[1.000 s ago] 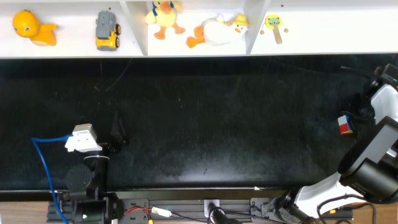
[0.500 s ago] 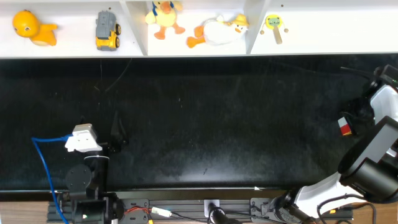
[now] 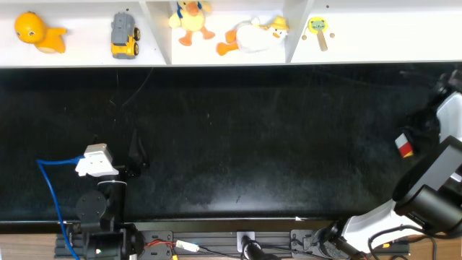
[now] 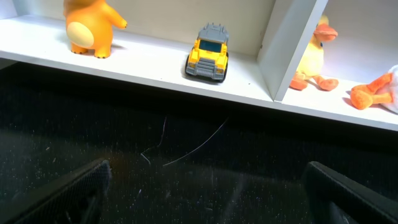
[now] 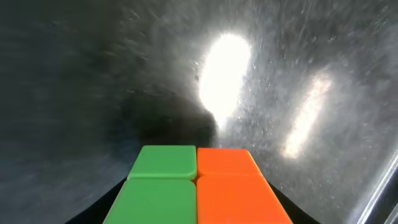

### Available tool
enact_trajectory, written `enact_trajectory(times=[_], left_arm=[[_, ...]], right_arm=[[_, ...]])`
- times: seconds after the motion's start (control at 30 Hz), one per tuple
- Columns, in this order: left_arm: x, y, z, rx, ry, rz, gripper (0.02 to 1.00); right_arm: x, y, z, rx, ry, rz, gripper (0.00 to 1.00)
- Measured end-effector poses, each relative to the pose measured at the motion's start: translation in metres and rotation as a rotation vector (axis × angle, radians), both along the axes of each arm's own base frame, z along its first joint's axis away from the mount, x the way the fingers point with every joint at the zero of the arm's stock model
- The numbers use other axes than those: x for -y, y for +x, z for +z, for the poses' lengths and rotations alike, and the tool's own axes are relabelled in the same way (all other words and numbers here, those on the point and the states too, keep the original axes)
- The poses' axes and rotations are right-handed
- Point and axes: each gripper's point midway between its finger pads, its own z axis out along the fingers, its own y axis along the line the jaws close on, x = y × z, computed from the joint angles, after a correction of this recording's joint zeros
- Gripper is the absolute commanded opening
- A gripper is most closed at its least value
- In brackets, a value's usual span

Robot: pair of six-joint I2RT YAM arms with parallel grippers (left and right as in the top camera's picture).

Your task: Store Toys

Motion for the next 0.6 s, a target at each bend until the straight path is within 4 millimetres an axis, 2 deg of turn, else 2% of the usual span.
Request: enact_trajectory(times=[0.07,0.27,0.47,0.6], left_arm=[[0.0,0.0,0.0,0.0,0.0,0.0,0.998],[0.0,0.0,0.0,0.0,0.0,0.0,0.998],[0.0,0.0,0.0,0.0,0.0,0.0,0.998],[0.0,0.0,0.0,0.0,0.0,0.0,0.998]], right_arm=[[0.002,0.011,0.017,0.03,0.008,0.023,0.049],[0.003,0.055,0.072,0.172,-0.019,0.176,0.047],[-0.008,0.105,0.125,0.387,-0.131,0.451,0.047],[-0.01,0.13,0.158,0.524,-0.201,0.608,0.047]])
